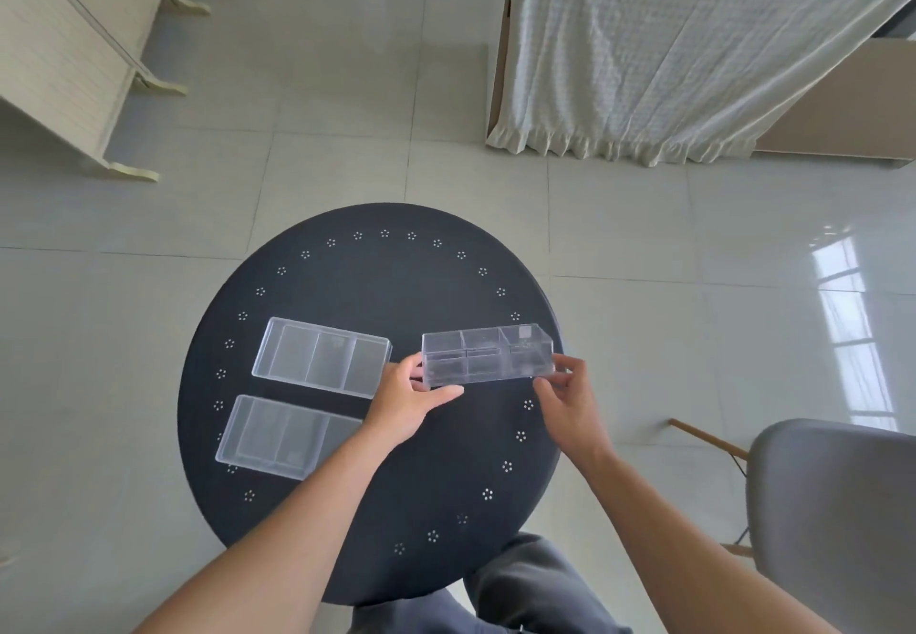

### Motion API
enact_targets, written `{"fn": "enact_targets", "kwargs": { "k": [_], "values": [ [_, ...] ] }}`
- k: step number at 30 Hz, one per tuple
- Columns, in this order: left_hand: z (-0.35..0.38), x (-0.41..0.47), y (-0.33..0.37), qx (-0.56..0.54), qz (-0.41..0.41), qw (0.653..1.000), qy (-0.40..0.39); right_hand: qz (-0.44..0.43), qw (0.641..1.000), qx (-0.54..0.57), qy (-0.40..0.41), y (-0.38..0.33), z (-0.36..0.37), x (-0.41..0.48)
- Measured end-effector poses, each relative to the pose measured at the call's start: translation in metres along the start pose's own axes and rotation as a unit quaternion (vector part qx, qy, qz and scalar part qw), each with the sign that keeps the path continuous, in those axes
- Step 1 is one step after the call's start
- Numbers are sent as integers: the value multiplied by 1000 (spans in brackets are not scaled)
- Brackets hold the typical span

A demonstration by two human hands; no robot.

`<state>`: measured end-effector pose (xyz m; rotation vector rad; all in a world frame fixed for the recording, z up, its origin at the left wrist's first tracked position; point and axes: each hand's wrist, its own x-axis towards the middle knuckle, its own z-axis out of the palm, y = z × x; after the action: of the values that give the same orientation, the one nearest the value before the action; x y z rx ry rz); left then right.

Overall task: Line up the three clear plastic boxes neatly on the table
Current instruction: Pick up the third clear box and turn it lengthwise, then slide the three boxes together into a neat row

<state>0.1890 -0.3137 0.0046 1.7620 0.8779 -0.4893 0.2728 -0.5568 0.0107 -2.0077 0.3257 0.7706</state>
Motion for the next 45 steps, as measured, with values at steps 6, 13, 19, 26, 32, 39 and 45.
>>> {"fn": "enact_targets", "kwargs": {
  "k": [6,13,19,26,32,39,45],
  "values": [
    [4,-1,-13,44,-41,997,51,-27,997,-71,7,-20,-12,15],
    [15,4,-22,79,-66,994,39,-3,986,-157,-60,-21,-13,23],
    [23,1,-11,50,-57,997,-29,-31,969,-213,-121,-22,3,14],
    [20,-10,-9,46,-59,997,-29,-131,923,-331,-145,0,17,9],
    [-12,-5,-24,21,13,998,52,-192,851,-468,-141,-6,40,-14],
    [-86,-12,-67,118,95,975,160,-157,852,-473,-160,-21,82,-24],
    [-148,-13,-116,275,89,953,95,-200,847,-470,-147,-49,131,-31]
  ]
}}
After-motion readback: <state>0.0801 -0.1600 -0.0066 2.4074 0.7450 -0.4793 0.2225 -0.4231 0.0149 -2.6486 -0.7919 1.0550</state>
